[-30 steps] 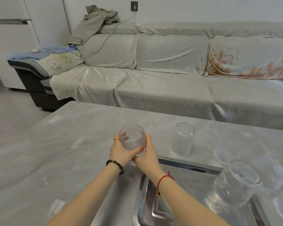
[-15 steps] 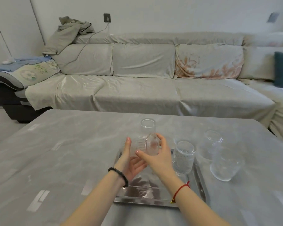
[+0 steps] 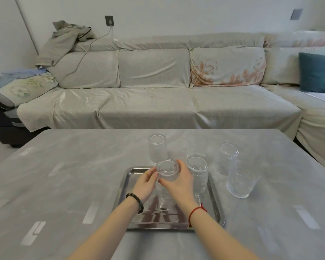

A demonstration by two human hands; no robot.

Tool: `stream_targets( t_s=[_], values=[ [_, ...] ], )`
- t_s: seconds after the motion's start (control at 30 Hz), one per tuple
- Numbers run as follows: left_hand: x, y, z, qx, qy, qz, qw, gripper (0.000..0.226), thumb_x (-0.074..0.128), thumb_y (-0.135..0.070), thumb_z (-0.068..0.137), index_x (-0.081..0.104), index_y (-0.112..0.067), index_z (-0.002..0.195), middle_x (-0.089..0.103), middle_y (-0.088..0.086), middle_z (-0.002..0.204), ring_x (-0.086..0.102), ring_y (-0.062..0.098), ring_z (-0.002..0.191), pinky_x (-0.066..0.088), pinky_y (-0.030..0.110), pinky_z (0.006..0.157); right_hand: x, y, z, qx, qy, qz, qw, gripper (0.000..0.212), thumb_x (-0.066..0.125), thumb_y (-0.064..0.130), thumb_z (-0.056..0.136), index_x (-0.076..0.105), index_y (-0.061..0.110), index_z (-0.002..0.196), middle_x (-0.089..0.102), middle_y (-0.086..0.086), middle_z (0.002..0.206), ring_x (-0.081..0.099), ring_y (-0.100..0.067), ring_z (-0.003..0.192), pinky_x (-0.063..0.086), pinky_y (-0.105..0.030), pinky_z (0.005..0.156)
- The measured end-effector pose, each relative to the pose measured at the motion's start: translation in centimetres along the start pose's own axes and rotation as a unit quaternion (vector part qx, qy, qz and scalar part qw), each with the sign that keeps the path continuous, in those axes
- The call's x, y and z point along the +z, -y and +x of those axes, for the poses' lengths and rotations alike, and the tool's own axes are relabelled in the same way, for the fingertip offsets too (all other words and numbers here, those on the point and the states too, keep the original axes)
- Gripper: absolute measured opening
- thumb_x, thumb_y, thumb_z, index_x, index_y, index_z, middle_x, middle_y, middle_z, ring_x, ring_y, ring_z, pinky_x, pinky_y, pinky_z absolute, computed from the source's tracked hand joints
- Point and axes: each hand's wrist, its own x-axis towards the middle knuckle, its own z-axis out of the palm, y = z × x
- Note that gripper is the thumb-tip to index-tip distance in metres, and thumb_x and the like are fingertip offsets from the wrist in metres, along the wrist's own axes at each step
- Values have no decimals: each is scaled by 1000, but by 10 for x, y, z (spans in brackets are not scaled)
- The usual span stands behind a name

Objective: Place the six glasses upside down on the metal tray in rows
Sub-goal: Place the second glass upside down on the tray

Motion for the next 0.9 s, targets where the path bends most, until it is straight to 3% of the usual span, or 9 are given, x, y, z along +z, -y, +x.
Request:
stream_targets(
  t_s=[0.13,0.3,0.43,0.53,0.6,0.7,0.9],
  values=[
    [5,6,6,13,1,5,1000,42,43,-22,91,37,-17,133,45,1,138,42,12,123,32,32,107,4,-11,-1,22,-5,25,999,85,78,32,65,32,23,136,42,0,141,33,-17,132,30,-34,107],
    [9,7,11,28,20,18,999,48,41,-19,92,27,-17,138,35,0,146,33,14,133,26,36,113,8,-9,-4,17,1,-3,1000,80,67,26,79,19,18,142,31,-4,149,26,-20,137,26,-31,109],
    [9,16,4,52,32,13,998,51,42,-15,92,24,-20,139,34,-9,138,30,3,126,28,23,105,15,-12,-28,11,-55,1,998,64,54,6,85,24,20,139,27,-2,148,29,-18,135,25,-27,109],
    [9,28,-6,37,33,1,999,53,44,-14,91,23,-24,138,33,-16,132,35,-4,119,34,13,96,18,-17,-45,32,-62,68,995,58,50,-2,82,32,23,131,33,-1,137,44,-18,119,40,-36,103],
    [11,34,-10,20,40,-14,999,55,45,-12,91,21,-23,139,33,-10,137,37,4,125,36,21,103,20,-18,-48,54,-32,93,994,61,48,-4,81,30,23,132,34,-2,138,46,-16,110,44,-34,97],
    [15,33,-11,12,44,-21,999,57,45,-11,90,20,-24,140,31,-4,144,33,13,131,30,38,112,21,-18,-47,67,-4,110,992,68,47,-7,80,23,22,138,30,-5,143,45,-17,112,41,-32,99],
    [20,31,-5,17,60,-21,998,59,45,-13,90,18,-28,140,32,-12,132,32,4,121,31,26,103,18,-20,-42,81,-1,114,990,70,45,-7,81,19,21,140,30,-7,144,44,-15,112,40,-31,99]
  ],
)
